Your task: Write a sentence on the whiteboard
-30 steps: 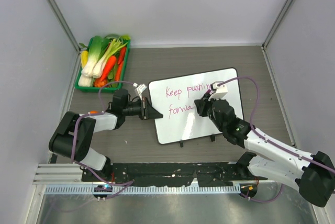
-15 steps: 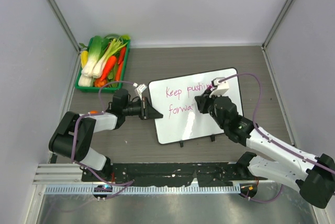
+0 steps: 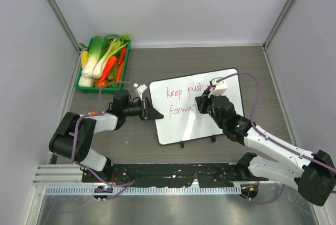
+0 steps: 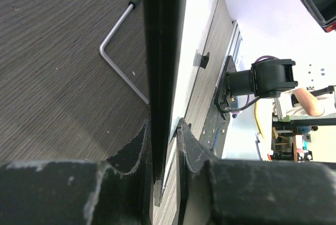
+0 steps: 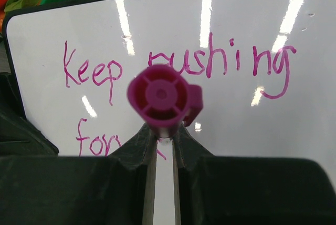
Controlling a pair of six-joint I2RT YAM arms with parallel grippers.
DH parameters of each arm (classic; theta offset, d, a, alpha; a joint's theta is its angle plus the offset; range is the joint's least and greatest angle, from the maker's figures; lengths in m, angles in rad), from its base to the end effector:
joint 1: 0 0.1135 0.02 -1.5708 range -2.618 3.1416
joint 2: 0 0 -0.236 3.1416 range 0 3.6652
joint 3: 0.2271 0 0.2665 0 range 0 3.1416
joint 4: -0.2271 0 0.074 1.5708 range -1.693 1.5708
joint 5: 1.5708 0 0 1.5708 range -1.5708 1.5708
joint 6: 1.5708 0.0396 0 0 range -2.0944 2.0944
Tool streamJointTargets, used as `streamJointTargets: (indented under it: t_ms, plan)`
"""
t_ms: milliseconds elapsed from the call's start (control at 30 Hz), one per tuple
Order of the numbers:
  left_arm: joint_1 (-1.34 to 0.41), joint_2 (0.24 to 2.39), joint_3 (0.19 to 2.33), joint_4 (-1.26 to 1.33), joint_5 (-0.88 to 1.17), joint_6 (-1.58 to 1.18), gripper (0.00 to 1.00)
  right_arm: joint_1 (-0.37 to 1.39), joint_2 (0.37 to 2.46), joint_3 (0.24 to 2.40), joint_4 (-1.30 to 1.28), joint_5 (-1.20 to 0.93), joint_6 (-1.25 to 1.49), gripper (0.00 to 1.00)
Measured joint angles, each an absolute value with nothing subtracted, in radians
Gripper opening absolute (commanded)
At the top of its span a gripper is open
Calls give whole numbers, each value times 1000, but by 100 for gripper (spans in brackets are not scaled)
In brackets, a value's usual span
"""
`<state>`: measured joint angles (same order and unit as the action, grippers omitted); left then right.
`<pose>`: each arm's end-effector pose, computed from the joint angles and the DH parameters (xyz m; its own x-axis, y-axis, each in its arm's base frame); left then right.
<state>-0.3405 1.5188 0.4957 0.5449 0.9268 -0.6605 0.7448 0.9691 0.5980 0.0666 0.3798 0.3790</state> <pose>0.2543 -0.1237 0.1138 -0.8761 -0.0804 -0.4753 0.4207 0.3539 -0.8353 0.1981 0.1626 0.2366 -0.3415 0.1525 -0.9274 -0.2617 0.9323 0.2497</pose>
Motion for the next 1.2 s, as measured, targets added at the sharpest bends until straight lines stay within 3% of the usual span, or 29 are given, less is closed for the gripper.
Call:
streamJointTargets:
  t_ms: [1200]
  plan:
    - [-340, 1519, 496, 545, 926, -661, 0, 742, 910, 518, 76, 381, 400, 1]
